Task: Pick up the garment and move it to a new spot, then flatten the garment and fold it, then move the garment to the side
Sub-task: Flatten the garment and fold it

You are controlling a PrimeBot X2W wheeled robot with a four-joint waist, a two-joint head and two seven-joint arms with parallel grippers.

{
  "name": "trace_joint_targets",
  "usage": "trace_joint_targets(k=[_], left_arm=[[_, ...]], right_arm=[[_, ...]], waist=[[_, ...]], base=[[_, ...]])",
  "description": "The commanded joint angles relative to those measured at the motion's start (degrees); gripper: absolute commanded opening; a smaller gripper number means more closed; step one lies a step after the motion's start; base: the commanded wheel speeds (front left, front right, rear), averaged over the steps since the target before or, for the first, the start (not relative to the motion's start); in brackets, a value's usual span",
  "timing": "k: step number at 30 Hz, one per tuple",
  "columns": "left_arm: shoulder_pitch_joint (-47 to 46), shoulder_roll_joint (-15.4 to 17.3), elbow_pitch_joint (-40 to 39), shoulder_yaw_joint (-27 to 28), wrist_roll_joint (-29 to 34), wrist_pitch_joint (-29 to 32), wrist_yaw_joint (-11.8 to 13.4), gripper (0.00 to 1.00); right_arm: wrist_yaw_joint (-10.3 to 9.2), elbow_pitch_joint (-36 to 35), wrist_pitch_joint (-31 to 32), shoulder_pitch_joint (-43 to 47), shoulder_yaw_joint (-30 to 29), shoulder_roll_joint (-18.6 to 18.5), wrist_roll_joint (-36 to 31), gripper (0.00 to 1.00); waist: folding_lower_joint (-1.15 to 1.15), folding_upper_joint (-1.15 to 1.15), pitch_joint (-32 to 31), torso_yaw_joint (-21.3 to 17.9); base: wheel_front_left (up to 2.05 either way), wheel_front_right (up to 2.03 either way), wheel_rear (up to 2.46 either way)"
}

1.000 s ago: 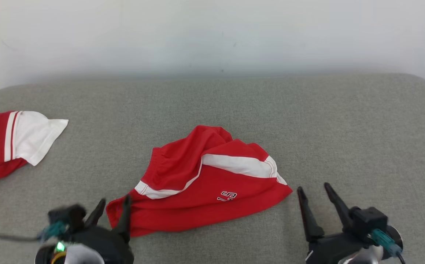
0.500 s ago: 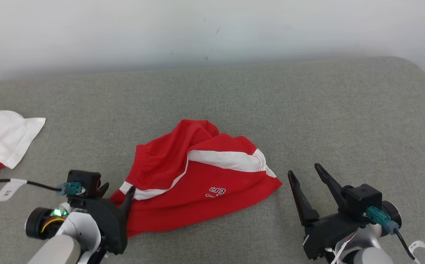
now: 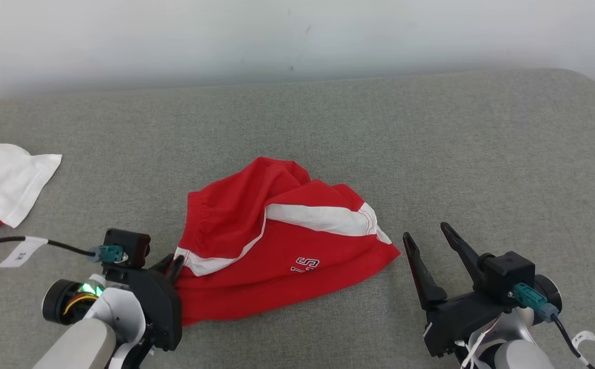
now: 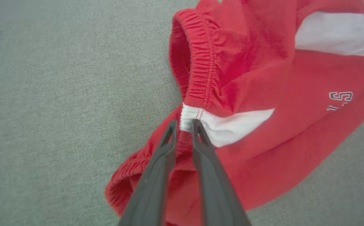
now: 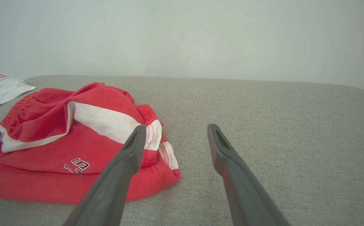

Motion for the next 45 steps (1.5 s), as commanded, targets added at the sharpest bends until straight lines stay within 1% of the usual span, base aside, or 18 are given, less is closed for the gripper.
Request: trace_joint_targets(k=[1, 2, 6, 10, 18, 20, 21, 22, 23, 24, 26, 27, 31, 34, 37, 43, 44, 45], left_arm=[[-0.8, -0.2, -0.2, -0.2, 0.0, -0.2, -0.3, 0.04], [-0.9, -0.3, -0.1, -0.4, -0.1, -0.1, -0.5, 0.00], [-1.6, -0.5, 0.0, -0.5, -0.2, -0.5, -0.8, 0.00], [-1.4, -0.8, -0.1, 0.0, -0.1, -1.9, -0.1, 0.00], [1.1, -2.9, -0.8, -0.9, -0.3, -3.9, 1.0, 0.00], [0.9, -3.4, -0.5, -1.1, -0.3, -4.3, 1.1, 0.00], [0.7, -3.6, -0.4, -1.1, -0.4, -4.4, 1.1, 0.00], [0.4, -3.7, -0.2, -1.1, -0.4, -4.5, 0.9, 0.00], [0.2, -3.8, 0.0, -1.1, -0.4, -4.6, 0.9, 0.00], [-0.1, -4.0, 0.2, -1.2, -0.4, -4.6, 0.8, 0.00], [-0.4, -4.1, 0.6, -1.3, -0.4, -4.8, 0.6, 0.00], [-0.5, -4.2, 0.8, -1.3, -0.4, -4.8, 0.6, 0.00], [-0.7, -4.2, 1.3, -1.5, -0.6, -4.9, 0.6, 0.00], [-0.6, -4.1, 1.5, -1.5, -0.8, -5.0, 0.6, 0.00], [-0.6, -3.9, 1.6, -1.4, -0.9, -5.0, 0.7, 0.00], [-0.4, -3.7, 1.4, -1.2, -1.1, -5.2, 1.2, 0.00], [-0.3, -3.7, 1.4, -1.1, -1.2, -5.2, 1.4, 0.00], [-0.2, -3.6, 1.4, -1.1, -1.2, -5.2, 1.5, 0.00]], right_arm=[[0.18, 0.1, -0.1, -0.6, 0.1, -0.1, 0.0, 1.00], [0.18, 0.1, -0.1, -0.8, 0.1, -0.2, 0.0, 1.00], [0.18, 0.1, -0.1, -1.2, 0.2, -0.3, 0.0, 1.00], [0.18, 0.2, 1.3, -2.1, 0.1, -0.1, 1.1, 1.00], [0.18, 2.6, 11.9, -6.4, -2.3, -0.7, 1.6, 1.00], [0.18, 4.1, 14.3, -9.1, -1.4, -1.1, 2.0, 1.00], [0.18, 5.0, 15.3, -9.8, -0.9, -1.3, 2.3, 0.98], [0.18, 5.9, 16.4, -10.5, -0.3, -1.4, 2.9, 0.78], [0.18, 6.8, 17.3, -11.3, 0.2, -1.6, 3.2, 0.69], [0.18, 7.7, 18.1, -11.9, 0.8, -1.7, 3.5, 0.72], [0.18, 9.2, 19.1, -13.0, 1.8, -1.8, 4.6, 0.93], [0.18, 10.0, 19.4, -13.5, 2.1, -2.0, 5.0, 0.91], [0.18, 12.6, 19.7, -14.8, 2.7, -2.0, 6.2, 0.50], [0.18, 13.8, 19.8, -15.6, 3.3, -2.1, 7.0, 0.41], [0.18, 14.7, 19.6, -16.3, 3.6, -2.3, 7.5, 0.00], [0.18, 15.7, 19.0, -16.2, 3.5, -2.4, 7.9, 0.00], [0.18, 15.6, 18.6, -16.2, 3.4, -2.4, 8.1, 0.07], [0.18, 15.5, 18.3, -16.2, 3.2, -2.4, 8.3, 0.44]], waist=[[0.00, 0.00, 0.1, 0.2], [0.00, 0.00, 0.2, 0.3], [0.00, 0.00, 0.4, 0.6], [0.00, 0.00, 0.8, 0.9], [0.00, 0.00, 1.8, 2.4], [0.00, 0.00, 2.2, 2.9], [0.00, 0.00, 2.3, 3.1], [0.00, 0.00, 2.5, 3.3], [0.00, 0.00, 2.6, 3.5], [0.00, 0.00, 2.8, 3.8], [0.00, 0.00, 2.9, 4.1], [0.00, 0.00, 3.0, 4.2], [0.00, 0.00, 3.0, 4.7], [0.00, 0.00, 2.8, 4.8], [0.00, 0.00, 2.8, 4.9], [0.00, 0.00, 2.5, 4.9], [0.00, 0.00, 2.5, 4.9], [0.00, 0.00, 2.5, 5.0]], base=[[0.00, 0.00, 0.00], [0.00, 0.00, 0.00], [0.00, 0.00, 0.00], [0.00, 0.00, 0.00], [0.00, 0.00, 0.00], [0.00, 0.00, 0.00], [0.00, 0.00, 0.00], [0.00, 0.00, 0.00], [0.00, 0.00, 0.00], [0.00, 0.00, 0.00], [0.00, 0.00, 0.00], [0.00, 0.00, 0.00], [0.00, 0.00, 0.00], [0.00, 0.00, 0.00], [0.00, 0.00, 0.00], [0.00, 0.00, 0.00], [0.00, 0.00, 0.00], [0.00, 0.00, 0.00]])
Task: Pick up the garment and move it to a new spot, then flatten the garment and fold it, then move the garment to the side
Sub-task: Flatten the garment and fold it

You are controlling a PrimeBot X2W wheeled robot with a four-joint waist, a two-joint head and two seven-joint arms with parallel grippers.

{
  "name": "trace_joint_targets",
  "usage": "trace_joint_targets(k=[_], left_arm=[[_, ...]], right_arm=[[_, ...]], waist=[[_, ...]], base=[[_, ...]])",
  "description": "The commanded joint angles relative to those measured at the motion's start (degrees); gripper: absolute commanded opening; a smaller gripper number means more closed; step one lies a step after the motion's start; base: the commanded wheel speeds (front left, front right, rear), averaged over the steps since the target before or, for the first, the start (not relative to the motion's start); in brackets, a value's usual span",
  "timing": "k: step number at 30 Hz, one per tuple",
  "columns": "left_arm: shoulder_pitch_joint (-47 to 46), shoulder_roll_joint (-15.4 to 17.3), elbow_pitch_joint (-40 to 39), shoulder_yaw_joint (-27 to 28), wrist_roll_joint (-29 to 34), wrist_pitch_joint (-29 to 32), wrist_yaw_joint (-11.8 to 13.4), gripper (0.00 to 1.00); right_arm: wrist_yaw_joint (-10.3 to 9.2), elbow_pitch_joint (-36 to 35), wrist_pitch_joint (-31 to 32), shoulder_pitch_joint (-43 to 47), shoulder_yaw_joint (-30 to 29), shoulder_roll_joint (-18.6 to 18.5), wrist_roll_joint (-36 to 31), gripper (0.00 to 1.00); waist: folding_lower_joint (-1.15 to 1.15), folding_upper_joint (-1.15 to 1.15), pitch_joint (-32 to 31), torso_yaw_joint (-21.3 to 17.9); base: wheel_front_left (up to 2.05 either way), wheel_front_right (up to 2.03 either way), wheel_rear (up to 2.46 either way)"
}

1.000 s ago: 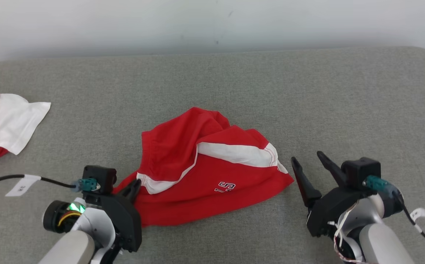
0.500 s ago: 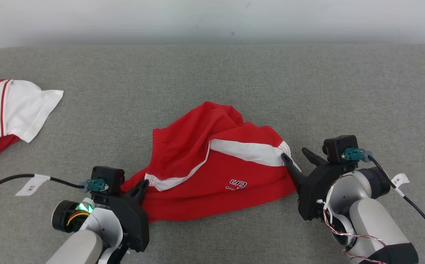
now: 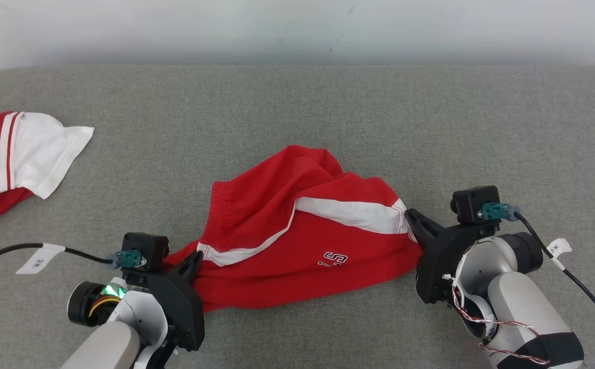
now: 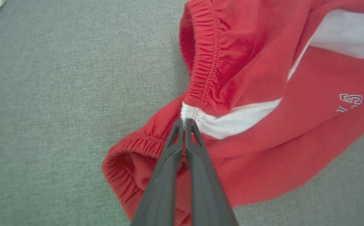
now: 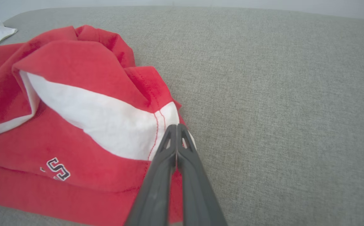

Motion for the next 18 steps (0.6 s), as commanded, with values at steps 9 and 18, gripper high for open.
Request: trace_joint_targets(k=[9, 18], left_arm=[[0.1, 0.3, -0.5, 0.1, -0.8, -0.1, 0.4, 0.00], [-1.2, 0.1, -0.5, 0.0, -0.9, 0.0, 0.7, 0.00]], right_arm=[[0.18, -0.4, 5.4, -0.2, 0.1, -0.1, 6.9, 1.00], [0.18, -1.1, 5.7, -1.6, 1.0, -1.5, 8.7, 0.25]], waist=[[-0.01, 0.00, 0.3, 0.5], [-0.01, 0.00, 1.5, 1.2]], base=[[0.00, 0.00, 0.00], [0.00, 0.00, 0.00]])
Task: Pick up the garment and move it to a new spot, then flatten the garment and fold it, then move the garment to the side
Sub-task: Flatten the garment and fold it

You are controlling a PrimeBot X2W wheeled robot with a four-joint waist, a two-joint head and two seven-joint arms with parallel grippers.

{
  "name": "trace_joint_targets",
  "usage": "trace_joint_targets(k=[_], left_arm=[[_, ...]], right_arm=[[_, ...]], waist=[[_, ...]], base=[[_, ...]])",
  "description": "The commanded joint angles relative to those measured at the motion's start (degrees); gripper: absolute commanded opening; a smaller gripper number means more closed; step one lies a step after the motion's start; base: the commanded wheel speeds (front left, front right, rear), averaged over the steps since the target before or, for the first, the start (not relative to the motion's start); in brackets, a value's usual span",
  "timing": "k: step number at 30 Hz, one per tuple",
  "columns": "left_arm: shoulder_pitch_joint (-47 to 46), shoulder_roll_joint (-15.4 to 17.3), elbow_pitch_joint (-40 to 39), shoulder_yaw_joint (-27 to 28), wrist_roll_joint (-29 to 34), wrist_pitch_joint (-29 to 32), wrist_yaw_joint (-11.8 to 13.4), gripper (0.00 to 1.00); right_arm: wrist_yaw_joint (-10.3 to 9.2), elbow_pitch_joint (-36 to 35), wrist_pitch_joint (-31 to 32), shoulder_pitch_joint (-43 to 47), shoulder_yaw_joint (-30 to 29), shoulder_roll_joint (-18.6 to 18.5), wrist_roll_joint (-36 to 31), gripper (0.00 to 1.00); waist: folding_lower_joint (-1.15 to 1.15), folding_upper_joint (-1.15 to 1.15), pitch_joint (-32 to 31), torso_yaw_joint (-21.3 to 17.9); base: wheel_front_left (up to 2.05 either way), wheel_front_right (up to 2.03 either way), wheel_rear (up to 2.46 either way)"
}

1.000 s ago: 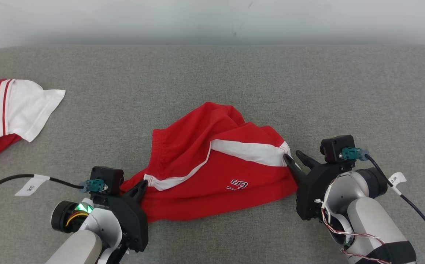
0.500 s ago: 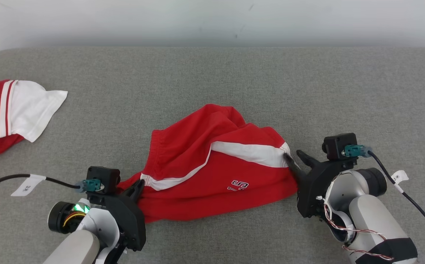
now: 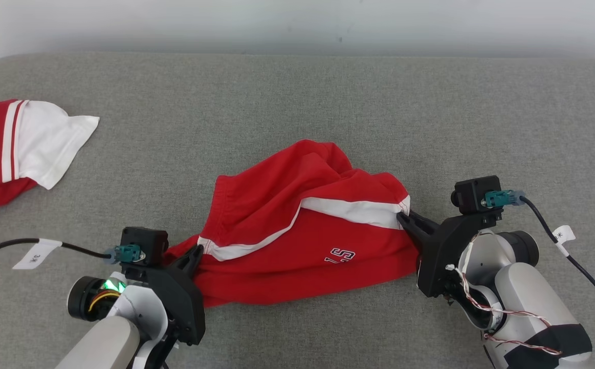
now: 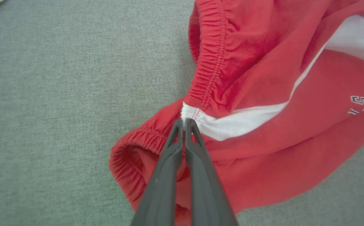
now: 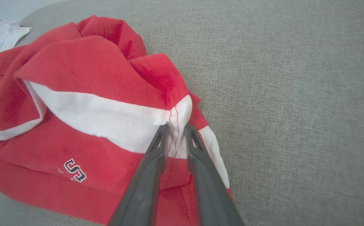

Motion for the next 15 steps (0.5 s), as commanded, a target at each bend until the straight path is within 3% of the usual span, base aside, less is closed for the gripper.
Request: trace_joint_targets(k=[1, 3, 5, 10, 15], left_arm=[[-0.6, 0.0, 0.2, 0.1, -0.3, 0.0, 0.2, 0.00], [-0.4, 0.0, 0.4, 0.1, -0.3, -0.2, 0.2, 0.00], [-0.3, 0.1, 0.5, 0.2, -0.4, -0.4, 0.3, 0.00], [-0.2, 0.3, 0.1, 1.5, -0.7, -2.3, 1.1, 0.00], [0.1, -3.0, -2.5, 8.2, -7.0, -9.0, 0.8, 0.00]], right_arm=[[0.18, 0.1, -0.6, -0.3, 0.4, -0.5, -0.5, 0.08], [0.18, 0.3, -0.8, -0.3, 0.5, -0.5, -0.7, 0.11], [0.18, 0.4, -0.9, -0.1, 0.6, -0.5, -1.0, 0.00], [0.18, -0.7, -2.2, -0.3, 0.8, -0.8, -1.4, 0.00], [0.18, -4.9, -6.2, -1.8, -0.2, -1.5, 0.0, 0.00]], waist=[[0.00, -0.01, 0.0, 0.1], [0.00, -0.01, 0.0, 0.1], [0.00, -0.01, -0.2, 0.0], [0.00, -0.01, -0.7, -0.2], [0.00, -0.01, -0.4, -0.4]], base=[[0.00, 0.00, 0.00], [0.00, 0.00, 0.00], [0.00, 0.00, 0.00], [0.00, 0.00, 0.00], [0.00, 0.00, 0.00]])
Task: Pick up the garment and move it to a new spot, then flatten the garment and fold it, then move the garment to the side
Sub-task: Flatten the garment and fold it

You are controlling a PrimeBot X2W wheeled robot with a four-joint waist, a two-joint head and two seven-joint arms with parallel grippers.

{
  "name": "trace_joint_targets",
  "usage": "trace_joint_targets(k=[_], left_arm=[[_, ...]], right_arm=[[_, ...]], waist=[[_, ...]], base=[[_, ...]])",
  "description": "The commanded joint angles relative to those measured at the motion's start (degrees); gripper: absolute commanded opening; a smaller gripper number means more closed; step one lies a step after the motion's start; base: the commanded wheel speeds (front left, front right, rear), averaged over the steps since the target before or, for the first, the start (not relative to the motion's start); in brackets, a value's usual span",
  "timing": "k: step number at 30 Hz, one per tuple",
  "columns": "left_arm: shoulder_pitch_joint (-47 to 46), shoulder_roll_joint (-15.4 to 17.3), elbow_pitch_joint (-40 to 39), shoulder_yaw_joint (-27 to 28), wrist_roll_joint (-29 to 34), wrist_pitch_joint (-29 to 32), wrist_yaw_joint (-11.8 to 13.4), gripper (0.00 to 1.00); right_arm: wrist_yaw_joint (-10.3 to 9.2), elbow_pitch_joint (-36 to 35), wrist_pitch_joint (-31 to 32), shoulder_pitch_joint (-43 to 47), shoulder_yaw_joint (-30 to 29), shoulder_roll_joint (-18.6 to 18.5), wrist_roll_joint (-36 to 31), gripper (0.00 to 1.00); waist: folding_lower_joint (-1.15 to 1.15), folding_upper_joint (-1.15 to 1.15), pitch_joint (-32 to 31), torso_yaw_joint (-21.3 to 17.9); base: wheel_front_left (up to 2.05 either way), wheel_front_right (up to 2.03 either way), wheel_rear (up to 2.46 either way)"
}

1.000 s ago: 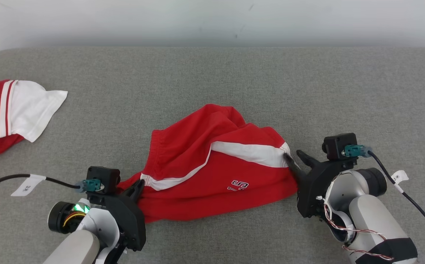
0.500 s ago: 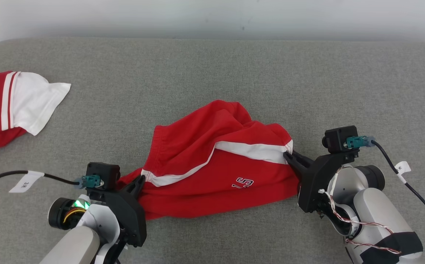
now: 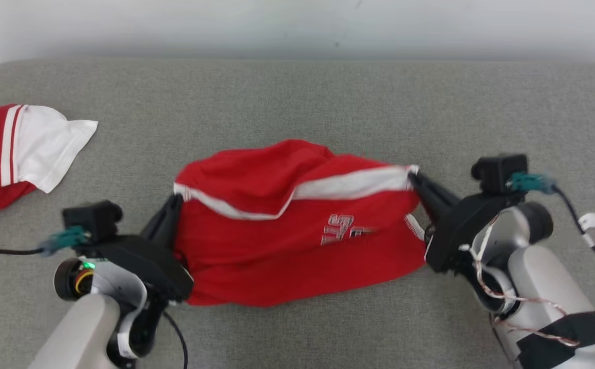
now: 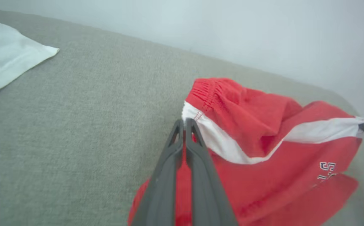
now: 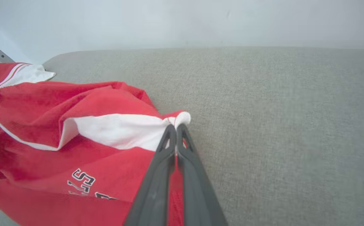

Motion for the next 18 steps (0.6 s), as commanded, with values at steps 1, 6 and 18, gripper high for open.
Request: trace_joint_targets(k=[1, 6, 18], left_arm=[[0.2, -1.0, -1.1, 2.2, -2.2, -1.9, -0.4, 0.00], [-4.8, -3.8, -4.9, 10.4, -11.7, -4.2, -2.8, 0.00], [-31.9, -2.8, -5.9, 19.7, -20.6, 2.8, 0.8, 0.00]], right_arm=[[0.18, -1.8, -1.8, -1.6, 0.1, -0.8, 0.8, 0.00], [0.18, -7.1, -8.2, -8.5, 1.0, -2.6, 5.7, 0.00], [0.18, 2.7, -14.9, -37.3, 5.9, -8.2, 8.1, 0.00]], waist=[[0.01, 0.00, 0.7, -0.2], [0.01, 0.00, 5.1, -1.7], [0.01, 0.00, 20.2, -7.0]], base=[[0.00, 0.00, 0.00], [0.00, 0.00, 0.00], [0.00, 0.00, 0.00]])
